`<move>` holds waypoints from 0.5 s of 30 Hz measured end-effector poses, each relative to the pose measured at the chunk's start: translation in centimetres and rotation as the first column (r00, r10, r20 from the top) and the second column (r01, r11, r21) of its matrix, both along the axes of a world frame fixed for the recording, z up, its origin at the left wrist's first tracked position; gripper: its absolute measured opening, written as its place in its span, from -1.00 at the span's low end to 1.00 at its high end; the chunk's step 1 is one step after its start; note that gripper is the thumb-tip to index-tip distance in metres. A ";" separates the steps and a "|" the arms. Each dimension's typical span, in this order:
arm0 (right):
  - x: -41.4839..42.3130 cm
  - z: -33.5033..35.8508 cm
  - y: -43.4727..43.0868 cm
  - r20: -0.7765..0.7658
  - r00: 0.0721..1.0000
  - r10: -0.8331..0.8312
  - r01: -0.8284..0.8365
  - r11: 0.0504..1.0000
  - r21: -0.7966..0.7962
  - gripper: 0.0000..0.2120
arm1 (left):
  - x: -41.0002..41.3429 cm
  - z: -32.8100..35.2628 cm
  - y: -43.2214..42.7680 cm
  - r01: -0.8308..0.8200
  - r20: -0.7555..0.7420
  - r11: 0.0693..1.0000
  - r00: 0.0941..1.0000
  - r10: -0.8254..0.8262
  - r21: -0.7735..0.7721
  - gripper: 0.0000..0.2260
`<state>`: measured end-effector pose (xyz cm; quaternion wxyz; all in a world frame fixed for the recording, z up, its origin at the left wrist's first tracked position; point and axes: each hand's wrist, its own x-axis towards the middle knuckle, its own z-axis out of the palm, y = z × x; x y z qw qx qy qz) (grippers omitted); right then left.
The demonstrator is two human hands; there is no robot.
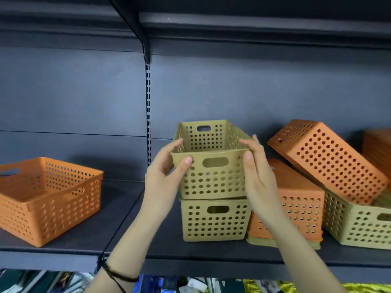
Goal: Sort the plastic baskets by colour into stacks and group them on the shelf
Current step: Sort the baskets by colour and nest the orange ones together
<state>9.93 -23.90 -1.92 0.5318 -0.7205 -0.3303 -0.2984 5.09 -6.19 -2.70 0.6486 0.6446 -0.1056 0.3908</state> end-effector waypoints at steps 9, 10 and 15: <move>0.8 -4.7 -0.4 -0.112 0.990 -0.084 0.061 0.980 -0.189 -0.58 | -0.2 -3.3 0.6 -0.159 -0.168 0.972 0.968 0.188 0.172 -0.56; 0.9 -5.2 -0.2 -0.116 0.988 -0.103 0.075 0.972 -0.224 -0.52 | -0.3 -3.7 0.9 -0.167 -0.182 0.969 0.963 0.201 0.182 -0.55; 1.3 -7.1 1.2 -0.253 0.967 -0.006 -0.074 0.949 -0.308 -0.44 | -0.5 -5.8 2.9 -0.194 -0.273 0.936 0.922 0.276 0.294 -0.62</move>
